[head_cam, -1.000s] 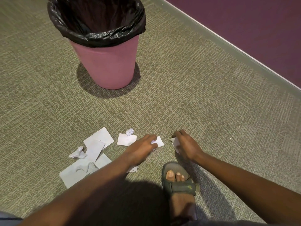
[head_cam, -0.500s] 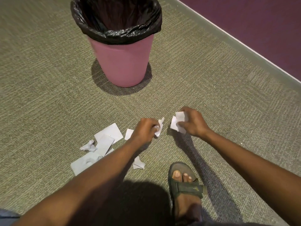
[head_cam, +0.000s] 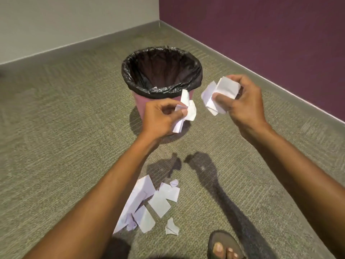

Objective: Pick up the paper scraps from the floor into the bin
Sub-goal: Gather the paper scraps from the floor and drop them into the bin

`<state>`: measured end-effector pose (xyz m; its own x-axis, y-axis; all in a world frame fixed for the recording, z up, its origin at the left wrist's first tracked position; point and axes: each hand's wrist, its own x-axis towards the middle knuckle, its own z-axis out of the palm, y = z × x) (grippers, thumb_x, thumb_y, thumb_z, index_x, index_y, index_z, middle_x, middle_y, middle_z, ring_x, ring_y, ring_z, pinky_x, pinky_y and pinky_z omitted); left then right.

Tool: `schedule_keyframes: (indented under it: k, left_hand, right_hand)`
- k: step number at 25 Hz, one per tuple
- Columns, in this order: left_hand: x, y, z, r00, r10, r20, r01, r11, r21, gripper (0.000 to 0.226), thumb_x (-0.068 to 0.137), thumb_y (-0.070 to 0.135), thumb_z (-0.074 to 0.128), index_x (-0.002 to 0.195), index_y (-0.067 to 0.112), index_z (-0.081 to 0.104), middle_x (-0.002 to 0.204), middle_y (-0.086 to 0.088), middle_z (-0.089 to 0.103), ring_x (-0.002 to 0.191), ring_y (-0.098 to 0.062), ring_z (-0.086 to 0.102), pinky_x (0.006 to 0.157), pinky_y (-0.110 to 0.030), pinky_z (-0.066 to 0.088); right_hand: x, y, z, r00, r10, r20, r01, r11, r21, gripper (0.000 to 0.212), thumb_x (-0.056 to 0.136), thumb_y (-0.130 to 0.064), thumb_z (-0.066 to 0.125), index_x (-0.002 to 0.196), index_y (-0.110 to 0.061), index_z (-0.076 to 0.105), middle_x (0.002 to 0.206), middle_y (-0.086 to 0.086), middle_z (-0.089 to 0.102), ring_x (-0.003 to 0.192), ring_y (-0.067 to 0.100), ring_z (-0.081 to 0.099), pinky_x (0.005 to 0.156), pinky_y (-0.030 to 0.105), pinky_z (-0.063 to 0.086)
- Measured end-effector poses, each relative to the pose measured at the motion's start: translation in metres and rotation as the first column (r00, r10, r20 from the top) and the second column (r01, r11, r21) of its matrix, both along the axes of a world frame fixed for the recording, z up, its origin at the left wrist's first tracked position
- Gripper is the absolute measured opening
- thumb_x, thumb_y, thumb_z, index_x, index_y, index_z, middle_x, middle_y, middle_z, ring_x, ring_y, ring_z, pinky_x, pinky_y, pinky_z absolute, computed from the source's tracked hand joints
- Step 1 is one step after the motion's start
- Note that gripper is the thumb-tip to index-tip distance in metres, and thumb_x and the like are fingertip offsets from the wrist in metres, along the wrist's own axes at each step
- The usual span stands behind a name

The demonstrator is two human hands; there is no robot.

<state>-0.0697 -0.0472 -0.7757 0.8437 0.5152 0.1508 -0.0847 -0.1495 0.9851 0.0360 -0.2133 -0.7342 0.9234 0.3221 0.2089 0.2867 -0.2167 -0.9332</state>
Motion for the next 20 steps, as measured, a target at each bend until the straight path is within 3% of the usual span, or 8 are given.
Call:
schedule_keyframes:
  k: [2,4,8,11,13,15,20]
  left_hand:
    - [0.007,0.02,0.03,0.997,0.04,0.059,-0.047,0.991,0.125,0.015,0.076,0.004,0.078,0.089,0.009,0.076,0.085,-0.002,0.075,0.078,-0.016,0.072,0.072,-0.028,0.06]
    - [0.021,0.043,0.051,0.992,0.097,0.075,-0.112,0.963,0.244,0.013,0.076,0.007,0.078,0.088,0.011,0.076,0.085,-0.001,0.075,0.078,-0.015,0.072,0.071,-0.029,0.06]
    - [0.06,0.092,0.056,0.962,0.272,-0.03,-0.258,0.938,0.233,0.015,0.071,0.004,0.078,0.083,0.011,0.074,0.084,-0.006,0.074,0.072,-0.014,0.067,0.072,-0.041,0.06]
    - [0.078,0.118,0.038,0.953,0.26,-0.154,-0.212,0.939,0.269,0.029,0.068,0.018,0.081,0.094,0.019,0.067,0.093,-0.006,0.072,0.087,-0.02,0.07,0.08,-0.044,0.059]
    - [0.081,0.12,0.031,0.958,0.193,-0.212,-0.122,0.944,0.306,0.048,0.073,0.033,0.078,0.116,0.019,0.059,0.105,-0.006,0.068,0.098,-0.021,0.067,0.088,-0.044,0.056]
    - [0.08,0.118,0.028,0.968,0.153,-0.2,-0.081,0.942,0.326,0.052,0.082,0.038,0.07,0.127,0.019,0.053,0.113,-0.002,0.066,0.105,-0.019,0.063,0.093,-0.042,0.054]
    - [0.065,0.118,0.023,0.974,0.165,-0.157,-0.096,0.922,0.375,0.044,0.09,0.04,0.059,0.125,0.015,0.059,0.116,0.001,0.066,0.106,-0.012,0.062,0.096,-0.036,0.052]
  right_hand:
    - [0.015,0.023,0.021,0.993,-0.056,0.101,0.048,0.995,0.084,0.04,0.077,-0.007,0.075,0.11,-0.018,0.056,0.099,-0.006,0.062,0.081,0.003,0.063,0.062,0.021,0.056]
    - [0.034,0.05,0.032,0.981,-0.077,0.177,0.061,0.994,0.093,0.041,0.074,-0.009,0.073,0.109,-0.019,0.054,0.101,-0.006,0.06,0.087,0.007,0.063,0.065,0.025,0.058]
    - [0.061,0.108,0.024,0.968,-0.061,0.243,0.071,0.997,-0.032,0.046,0.073,-0.009,0.07,0.115,-0.015,0.052,0.11,-0.004,0.057,0.099,0.013,0.058,0.085,0.032,0.054]
    - [0.072,0.136,0.008,0.973,0.031,0.227,0.012,0.982,-0.188,0.049,0.079,-0.013,0.071,0.124,-0.015,0.049,0.122,0.0,0.057,0.11,0.017,0.055,0.09,0.03,0.049]
    - [0.078,0.144,0.0,0.987,0.1,0.123,-0.07,0.971,-0.229,0.048,0.085,-0.024,0.069,0.127,-0.018,0.048,0.12,0.001,0.059,0.107,0.014,0.057,0.085,0.027,0.049]
    - [0.082,0.146,-0.003,0.99,0.125,0.072,-0.106,0.97,-0.219,0.042,0.088,-0.032,0.065,0.126,-0.018,0.051,0.116,0.002,0.062,0.102,0.013,0.062,0.083,0.027,0.053]
    - [0.067,0.137,-0.001,0.978,0.135,0.16,-0.119,0.988,-0.102,0.02,0.089,-0.023,0.059,0.107,-0.013,0.064,0.092,-0.002,0.066,0.081,0.01,0.065,0.076,0.035,0.058]
